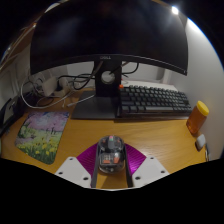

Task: Arrange mouse

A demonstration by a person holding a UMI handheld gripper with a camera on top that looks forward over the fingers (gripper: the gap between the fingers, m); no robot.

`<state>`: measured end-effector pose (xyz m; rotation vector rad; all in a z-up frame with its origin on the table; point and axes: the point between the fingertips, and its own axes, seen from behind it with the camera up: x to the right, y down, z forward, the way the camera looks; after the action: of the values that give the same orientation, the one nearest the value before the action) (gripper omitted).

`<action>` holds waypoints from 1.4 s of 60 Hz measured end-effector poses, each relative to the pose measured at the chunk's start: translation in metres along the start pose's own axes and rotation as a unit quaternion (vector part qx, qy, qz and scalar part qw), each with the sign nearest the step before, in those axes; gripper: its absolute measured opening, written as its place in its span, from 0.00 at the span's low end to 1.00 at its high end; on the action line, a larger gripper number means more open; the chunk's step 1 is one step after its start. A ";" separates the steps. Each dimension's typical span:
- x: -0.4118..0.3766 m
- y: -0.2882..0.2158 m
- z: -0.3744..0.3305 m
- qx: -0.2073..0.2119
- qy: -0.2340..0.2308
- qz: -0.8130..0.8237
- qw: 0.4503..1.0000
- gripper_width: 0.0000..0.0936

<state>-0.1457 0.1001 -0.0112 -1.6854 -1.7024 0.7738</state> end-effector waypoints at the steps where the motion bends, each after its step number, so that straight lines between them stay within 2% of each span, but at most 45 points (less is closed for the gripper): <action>1: 0.000 0.000 0.000 -0.001 0.001 0.001 1.000 0.43; 8: 0.002 -0.004 -0.005 -0.008 0.012 0.008 1.000 0.37; 16: -0.009 -0.041 -0.031 0.010 0.016 0.010 1.000 0.36; 25: -0.062 -0.098 -0.056 0.036 -0.016 0.032 0.999 0.36; 33: -0.138 -0.125 -0.055 0.052 -0.052 0.014 0.997 0.36; 44: -0.234 -0.099 -0.018 0.036 -0.087 -0.017 0.995 0.36; 56: -0.272 -0.044 0.019 -0.001 -0.101 -0.047 0.994 0.39; 65: -0.271 -0.035 0.027 0.000 -0.096 -0.045 0.994 0.50; 67: -0.272 -0.032 0.027 -0.007 -0.099 -0.046 0.994 0.59; 71: -0.278 -0.028 0.020 -0.024 -0.114 -0.041 0.992 0.94; 74: -0.279 -0.035 0.009 -0.021 -0.117 -0.035 0.992 0.90; 84: -0.247 -0.045 -0.073 -0.039 -0.078 -0.025 0.996 0.93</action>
<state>-0.1184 -0.1486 0.0647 -1.6643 -1.8964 0.8433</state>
